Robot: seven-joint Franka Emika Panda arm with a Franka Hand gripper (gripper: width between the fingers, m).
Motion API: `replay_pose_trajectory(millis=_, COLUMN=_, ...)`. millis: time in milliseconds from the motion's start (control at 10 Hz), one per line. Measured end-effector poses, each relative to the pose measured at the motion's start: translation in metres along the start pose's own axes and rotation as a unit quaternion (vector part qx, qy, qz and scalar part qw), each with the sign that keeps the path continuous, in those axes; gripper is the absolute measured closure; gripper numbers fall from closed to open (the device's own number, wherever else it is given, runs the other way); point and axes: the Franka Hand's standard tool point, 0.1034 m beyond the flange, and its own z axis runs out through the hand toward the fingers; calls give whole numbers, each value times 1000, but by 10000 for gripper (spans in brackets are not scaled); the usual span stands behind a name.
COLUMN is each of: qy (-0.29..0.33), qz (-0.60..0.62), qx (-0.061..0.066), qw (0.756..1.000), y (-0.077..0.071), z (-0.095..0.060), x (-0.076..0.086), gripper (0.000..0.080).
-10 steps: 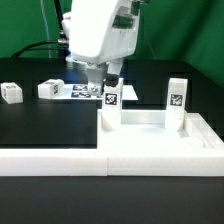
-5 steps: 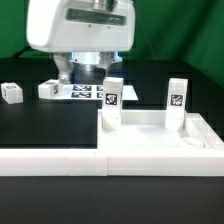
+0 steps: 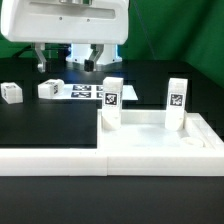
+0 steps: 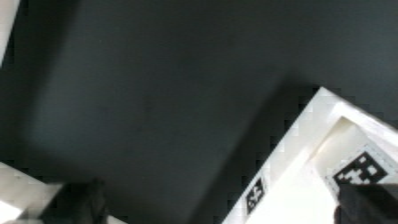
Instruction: Assemble square table
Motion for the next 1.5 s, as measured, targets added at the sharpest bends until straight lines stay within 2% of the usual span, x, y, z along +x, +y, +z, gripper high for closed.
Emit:
replay_pose_trajectory(millis=200, qy=1, qz=70, qx=3, qw=998, y=-2, z=0, x=1, gripper=150)
replay_pose_trajectory(millis=300, qy=1, qz=105, qx=4, qw=994, y=-3, z=1, x=-6, gripper=150)
replay_pose_trajectory(millis=400, qy=-6, qz=147, qx=13, qw=989, y=-8, z=3, x=-31, gripper=150)
replay_pose_trajectory(millis=600, qy=-31, qz=258, qx=43, qw=965, y=-9, z=5, x=-79, gripper=150)
replay_pose_trajectory(millis=700, qy=-43, qz=313, qx=50, qw=947, y=-14, z=12, x=-87, gripper=150)
replay_pose_trajectory(millis=800, qy=-28, qz=335, qx=41, qw=941, y=-16, z=17, x=-83, gripper=150)
replay_pose_trajectory(millis=1000, qy=-44, qz=332, qx=48, qw=941, y=-18, z=17, x=-85, gripper=150)
replay_pose_trajectory(millis=1100, qy=-41, qz=332, qx=46, qw=941, y=-18, z=17, x=-84, gripper=150)
replay_pose_trajectory(millis=1200, qy=-48, qz=334, qx=52, qw=940, y=-19, z=19, x=-88, gripper=150)
replay_pose_trajectory(millis=1300, qy=-108, qz=356, qx=94, qw=923, y=-26, z=28, x=-117, gripper=150)
replay_pose_trajectory(millis=1400, qy=-173, qz=366, qx=124, qw=906, y=-25, z=29, x=-144, gripper=150)
replay_pose_trajectory(millis=1500, qy=-216, qz=360, qx=149, qw=895, y=-22, z=32, x=-164, gripper=150)
